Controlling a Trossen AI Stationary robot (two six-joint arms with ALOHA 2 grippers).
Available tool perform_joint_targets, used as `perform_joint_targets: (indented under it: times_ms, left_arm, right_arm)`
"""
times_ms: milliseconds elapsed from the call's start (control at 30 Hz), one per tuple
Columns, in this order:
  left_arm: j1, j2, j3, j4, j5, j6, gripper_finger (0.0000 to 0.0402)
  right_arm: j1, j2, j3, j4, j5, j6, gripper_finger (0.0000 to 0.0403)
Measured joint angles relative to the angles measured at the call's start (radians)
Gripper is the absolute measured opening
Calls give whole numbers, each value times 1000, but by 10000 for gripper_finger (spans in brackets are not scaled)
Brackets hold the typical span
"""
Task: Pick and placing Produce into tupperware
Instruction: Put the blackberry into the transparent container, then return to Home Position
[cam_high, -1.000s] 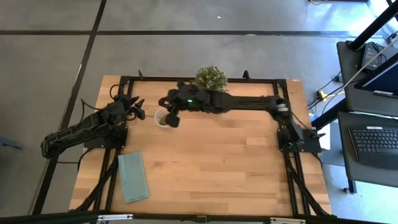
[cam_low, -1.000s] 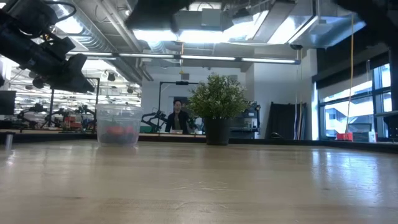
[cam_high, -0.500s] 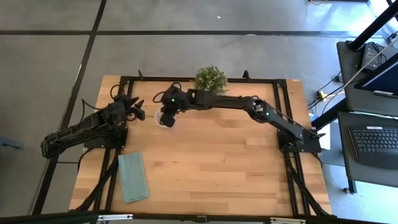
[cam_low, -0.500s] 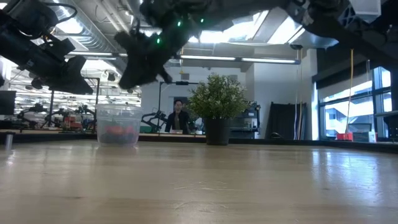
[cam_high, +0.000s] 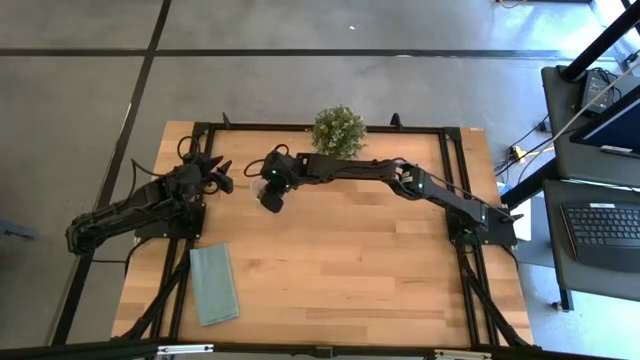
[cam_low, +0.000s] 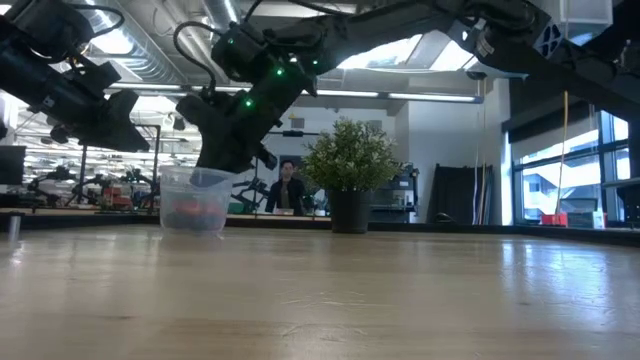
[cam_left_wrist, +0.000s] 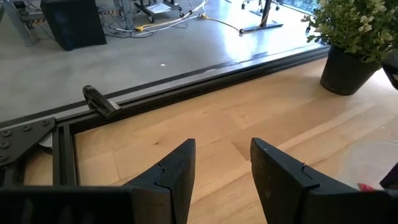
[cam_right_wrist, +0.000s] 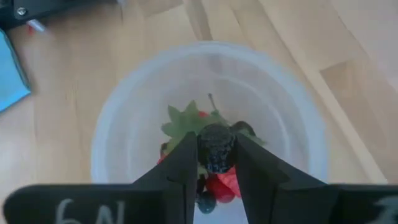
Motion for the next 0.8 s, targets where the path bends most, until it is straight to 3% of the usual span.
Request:
perform_joint_targets:
  times_ms: [233,800]
  left_arm:
    - [0,0,0,0,0,0,145]
    - [0,0,0,13,0,0,145]
  right_arm:
    - [1,2,0,22,0,-31,103]
    - [2,-4,38,44,3,-58,221]
